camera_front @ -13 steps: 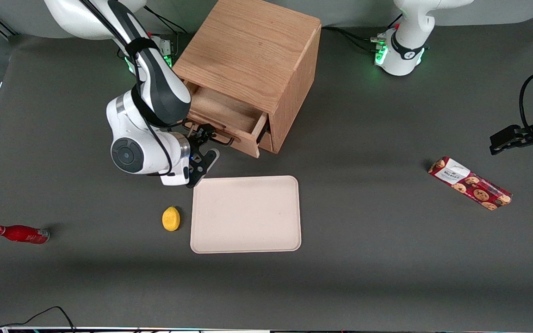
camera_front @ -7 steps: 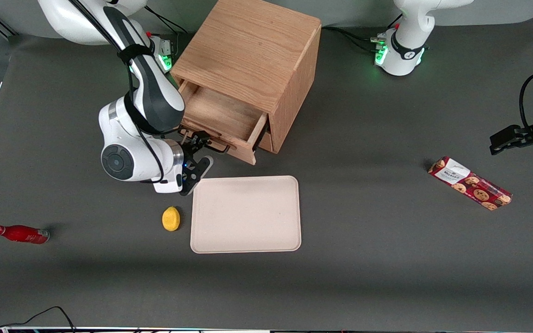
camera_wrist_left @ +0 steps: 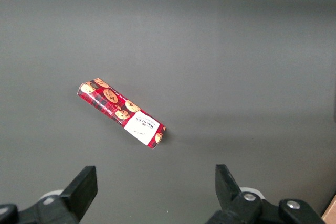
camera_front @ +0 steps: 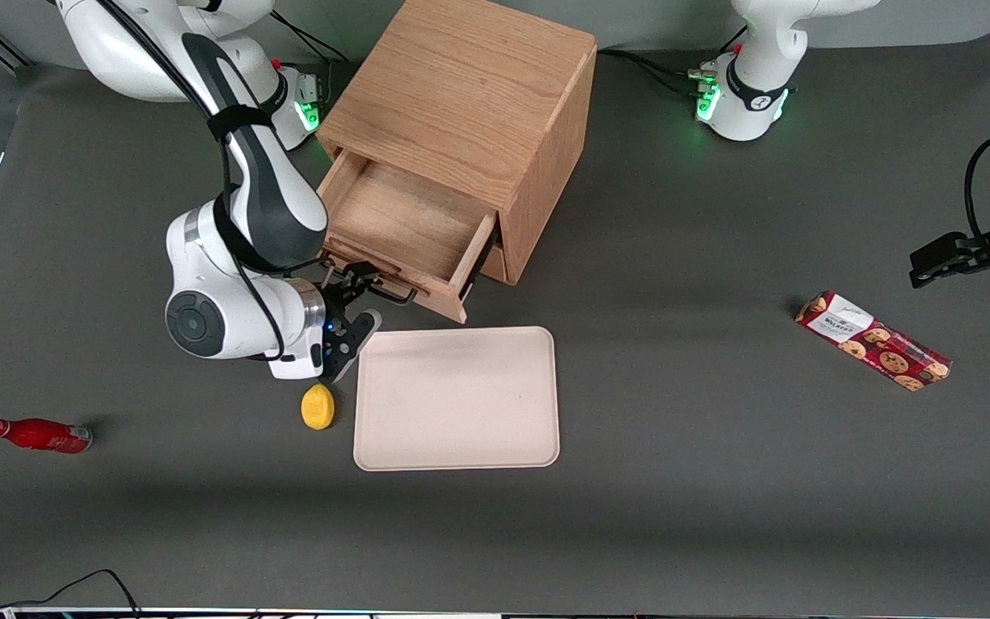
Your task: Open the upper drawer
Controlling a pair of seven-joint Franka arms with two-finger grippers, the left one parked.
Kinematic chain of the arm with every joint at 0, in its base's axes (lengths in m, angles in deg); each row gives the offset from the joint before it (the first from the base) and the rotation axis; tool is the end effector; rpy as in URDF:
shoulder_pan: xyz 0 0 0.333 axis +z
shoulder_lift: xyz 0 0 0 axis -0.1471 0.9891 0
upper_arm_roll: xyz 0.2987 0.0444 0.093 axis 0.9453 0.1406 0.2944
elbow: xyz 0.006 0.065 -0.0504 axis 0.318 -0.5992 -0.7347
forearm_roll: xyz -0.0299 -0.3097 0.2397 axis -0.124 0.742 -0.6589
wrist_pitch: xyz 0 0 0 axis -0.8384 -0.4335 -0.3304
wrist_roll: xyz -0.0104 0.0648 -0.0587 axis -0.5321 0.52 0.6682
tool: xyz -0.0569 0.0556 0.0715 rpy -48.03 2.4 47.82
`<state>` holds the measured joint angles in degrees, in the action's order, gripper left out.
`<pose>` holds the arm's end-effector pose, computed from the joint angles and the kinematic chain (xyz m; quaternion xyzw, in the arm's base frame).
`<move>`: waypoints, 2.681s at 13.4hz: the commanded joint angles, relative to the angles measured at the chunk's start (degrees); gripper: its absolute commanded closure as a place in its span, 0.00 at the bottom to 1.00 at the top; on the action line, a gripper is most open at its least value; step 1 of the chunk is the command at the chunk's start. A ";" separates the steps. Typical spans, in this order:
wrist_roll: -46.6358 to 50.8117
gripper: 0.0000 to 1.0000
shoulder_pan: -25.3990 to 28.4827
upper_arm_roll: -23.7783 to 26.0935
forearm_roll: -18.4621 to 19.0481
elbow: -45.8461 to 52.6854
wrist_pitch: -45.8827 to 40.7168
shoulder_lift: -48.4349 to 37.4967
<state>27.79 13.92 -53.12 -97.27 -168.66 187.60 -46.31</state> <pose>0.5961 0.2506 0.3520 -0.8971 -0.3783 0.1416 0.1789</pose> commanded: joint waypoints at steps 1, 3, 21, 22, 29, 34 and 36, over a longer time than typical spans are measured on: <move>-1.58 0.00 -1.28 0.07 0.78 3.14 -0.35 2.00; -1.75 0.00 -1.98 0.07 0.69 4.02 -0.35 2.79; -7.90 0.00 -7.61 0.68 0.43 9.03 -0.70 6.48; -8.34 0.00 -7.70 0.68 0.34 9.03 -0.70 6.48; -8.43 0.00 -7.35 0.51 -0.10 11.58 -1.05 8.32; -8.17 0.00 -6.65 0.42 -0.79 13.69 -0.96 9.38; -8.34 0.00 -6.73 0.33 -1.59 14.22 -0.96 9.91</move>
<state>20.54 7.29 -52.76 -97.71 -157.08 187.29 -38.33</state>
